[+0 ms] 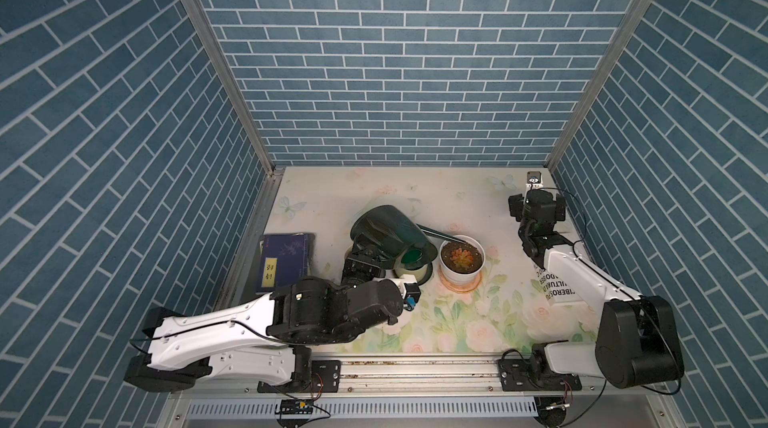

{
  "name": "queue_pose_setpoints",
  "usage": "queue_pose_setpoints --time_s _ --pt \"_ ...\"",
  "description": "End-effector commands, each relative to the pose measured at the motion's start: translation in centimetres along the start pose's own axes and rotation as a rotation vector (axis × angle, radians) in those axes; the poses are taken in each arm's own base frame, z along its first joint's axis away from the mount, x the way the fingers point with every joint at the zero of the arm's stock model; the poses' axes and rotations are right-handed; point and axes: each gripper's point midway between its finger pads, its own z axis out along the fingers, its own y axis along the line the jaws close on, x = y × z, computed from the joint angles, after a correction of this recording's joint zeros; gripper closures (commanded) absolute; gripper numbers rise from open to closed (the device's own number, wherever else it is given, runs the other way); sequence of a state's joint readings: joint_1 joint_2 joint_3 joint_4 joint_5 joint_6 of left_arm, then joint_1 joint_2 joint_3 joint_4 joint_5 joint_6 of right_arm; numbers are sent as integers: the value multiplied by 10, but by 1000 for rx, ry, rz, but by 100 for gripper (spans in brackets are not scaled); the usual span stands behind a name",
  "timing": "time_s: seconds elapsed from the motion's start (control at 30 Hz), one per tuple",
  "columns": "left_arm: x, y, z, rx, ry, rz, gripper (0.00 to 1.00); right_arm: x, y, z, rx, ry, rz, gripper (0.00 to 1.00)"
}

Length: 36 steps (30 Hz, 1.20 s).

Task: Water the succulent around the soil edge
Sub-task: Water the soil of the potted plant with water.

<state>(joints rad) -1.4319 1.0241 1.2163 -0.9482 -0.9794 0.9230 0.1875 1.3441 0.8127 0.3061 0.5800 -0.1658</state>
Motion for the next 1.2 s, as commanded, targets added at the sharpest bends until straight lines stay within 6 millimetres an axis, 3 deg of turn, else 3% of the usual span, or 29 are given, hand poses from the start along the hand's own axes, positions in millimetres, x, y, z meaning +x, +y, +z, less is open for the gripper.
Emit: queue_pose_setpoints --time_s 0.0,0.3,0.47,0.97,1.17 --pt "-5 26 -4 -104 -34 -71 100 -16 -11 -4 28 -38 11 0" --pt "-15 17 -4 -50 -88 -52 100 -17 -12 -5 28 -40 11 1" --pt "-1 6 -2 11 7 -19 100 -17 -12 -5 30 -39 9 0" --pt "21 32 -7 -91 67 -75 100 -17 -12 -5 28 -42 11 1" --pt "13 34 -5 -127 29 -65 100 -17 -13 -5 29 -42 12 1"
